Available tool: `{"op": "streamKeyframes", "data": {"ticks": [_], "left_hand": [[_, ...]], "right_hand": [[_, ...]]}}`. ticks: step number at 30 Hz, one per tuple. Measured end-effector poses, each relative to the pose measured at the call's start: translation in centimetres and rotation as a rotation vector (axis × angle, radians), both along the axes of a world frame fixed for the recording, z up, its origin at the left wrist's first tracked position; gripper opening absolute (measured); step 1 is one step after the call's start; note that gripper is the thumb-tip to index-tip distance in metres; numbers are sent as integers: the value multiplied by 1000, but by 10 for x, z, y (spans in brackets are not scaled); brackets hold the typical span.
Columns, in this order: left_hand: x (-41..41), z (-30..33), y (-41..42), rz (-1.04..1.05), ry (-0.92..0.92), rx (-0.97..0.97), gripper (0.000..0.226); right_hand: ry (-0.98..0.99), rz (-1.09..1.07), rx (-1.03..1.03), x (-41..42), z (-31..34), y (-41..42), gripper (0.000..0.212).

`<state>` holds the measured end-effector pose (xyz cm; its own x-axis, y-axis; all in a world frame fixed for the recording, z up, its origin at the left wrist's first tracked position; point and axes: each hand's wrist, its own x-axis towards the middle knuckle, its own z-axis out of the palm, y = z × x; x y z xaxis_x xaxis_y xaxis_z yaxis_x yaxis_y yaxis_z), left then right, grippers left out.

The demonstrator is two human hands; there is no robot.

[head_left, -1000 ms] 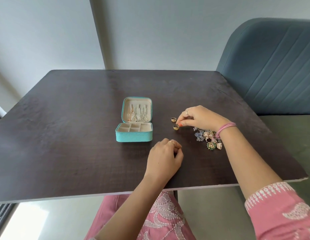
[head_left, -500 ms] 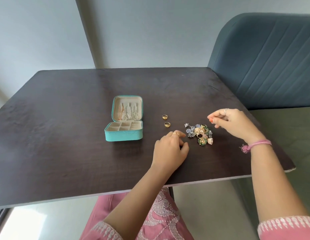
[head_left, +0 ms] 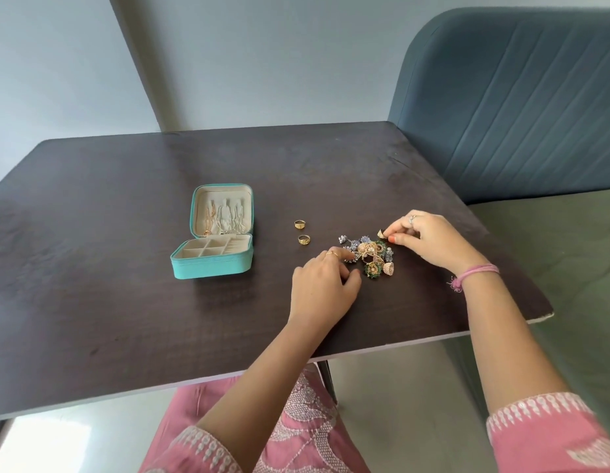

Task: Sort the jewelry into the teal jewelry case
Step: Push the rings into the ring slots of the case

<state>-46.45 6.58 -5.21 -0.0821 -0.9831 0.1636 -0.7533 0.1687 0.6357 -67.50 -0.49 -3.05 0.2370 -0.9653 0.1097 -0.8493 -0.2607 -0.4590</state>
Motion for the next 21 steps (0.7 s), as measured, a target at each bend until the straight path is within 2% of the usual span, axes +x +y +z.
{"op": "streamKeyframes", "data": {"ticks": [8,12,17,19,21], "left_hand": [[-1,0,-2,6,7,2,17],[-1,0,-1,-2,25,-5,18],[2,3,1,-13,91,9,17],[3,5,2,-27,146,19,18],[6,6,4,-41,209,30,18]], "right_hand": [[-22,-71,14,1,1,-1,12],[-13,-189,25,16,4,-5,26],[18,-223,86,23,9,-12,11],[-34,-219,121,19,9,-13,13],[-228,-224,194,16,9,-11,17]]}}
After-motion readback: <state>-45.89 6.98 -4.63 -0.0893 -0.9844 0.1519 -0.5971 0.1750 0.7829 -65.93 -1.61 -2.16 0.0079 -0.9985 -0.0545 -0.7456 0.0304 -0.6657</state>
